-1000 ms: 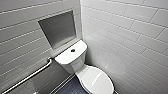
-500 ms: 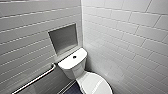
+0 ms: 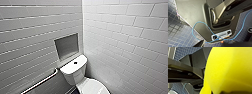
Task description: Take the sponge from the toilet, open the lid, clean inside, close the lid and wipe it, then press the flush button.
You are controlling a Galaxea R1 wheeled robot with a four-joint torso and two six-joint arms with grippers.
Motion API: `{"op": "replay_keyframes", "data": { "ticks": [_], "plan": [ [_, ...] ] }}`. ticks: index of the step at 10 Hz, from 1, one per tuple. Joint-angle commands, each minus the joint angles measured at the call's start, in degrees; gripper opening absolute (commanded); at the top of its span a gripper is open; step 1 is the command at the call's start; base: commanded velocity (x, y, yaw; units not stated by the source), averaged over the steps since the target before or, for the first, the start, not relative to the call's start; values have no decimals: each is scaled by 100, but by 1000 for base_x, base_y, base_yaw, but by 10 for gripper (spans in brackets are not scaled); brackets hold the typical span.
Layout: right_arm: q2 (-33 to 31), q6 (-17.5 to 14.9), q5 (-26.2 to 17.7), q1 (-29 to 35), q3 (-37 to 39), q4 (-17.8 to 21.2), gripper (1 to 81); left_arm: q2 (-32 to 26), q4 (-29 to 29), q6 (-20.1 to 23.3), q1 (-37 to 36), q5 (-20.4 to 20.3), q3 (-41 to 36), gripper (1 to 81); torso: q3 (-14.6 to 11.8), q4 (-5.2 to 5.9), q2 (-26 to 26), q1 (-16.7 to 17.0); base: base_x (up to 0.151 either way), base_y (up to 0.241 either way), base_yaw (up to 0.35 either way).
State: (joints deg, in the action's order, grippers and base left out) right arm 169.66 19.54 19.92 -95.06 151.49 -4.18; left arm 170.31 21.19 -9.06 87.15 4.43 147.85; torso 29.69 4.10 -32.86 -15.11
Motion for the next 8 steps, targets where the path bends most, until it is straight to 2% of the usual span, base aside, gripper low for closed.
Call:
{"op": "replay_keyframes", "data": {
  "ticks": [1, 2, 5, 8],
  "plan": [
    [-26, -3, -375, 9, -7, -92, 10, -15, -36, 9, -27, 401, -19, 811, 28, 0, 543, 347, 0, 0, 0],
    [-26, -3, -498, 43, -7, -92, 10, -15, -36, 9, -35, 392, -19, 811, -90, 0, 715, 463, 0, 0, 0],
    [-8, -3, -551, 61, -7, -83, 10, 3, -36, 9, -35, 401, -19, 811, -182, 0, 1273, 821, 0, 0, 0],
    [9, -3, -551, 61, -7, -92, 10, 3, -36, 9, -35, 401, -19, 811, -786, 0, 1839, 1189, 0, 0, 0]
  ]
}}
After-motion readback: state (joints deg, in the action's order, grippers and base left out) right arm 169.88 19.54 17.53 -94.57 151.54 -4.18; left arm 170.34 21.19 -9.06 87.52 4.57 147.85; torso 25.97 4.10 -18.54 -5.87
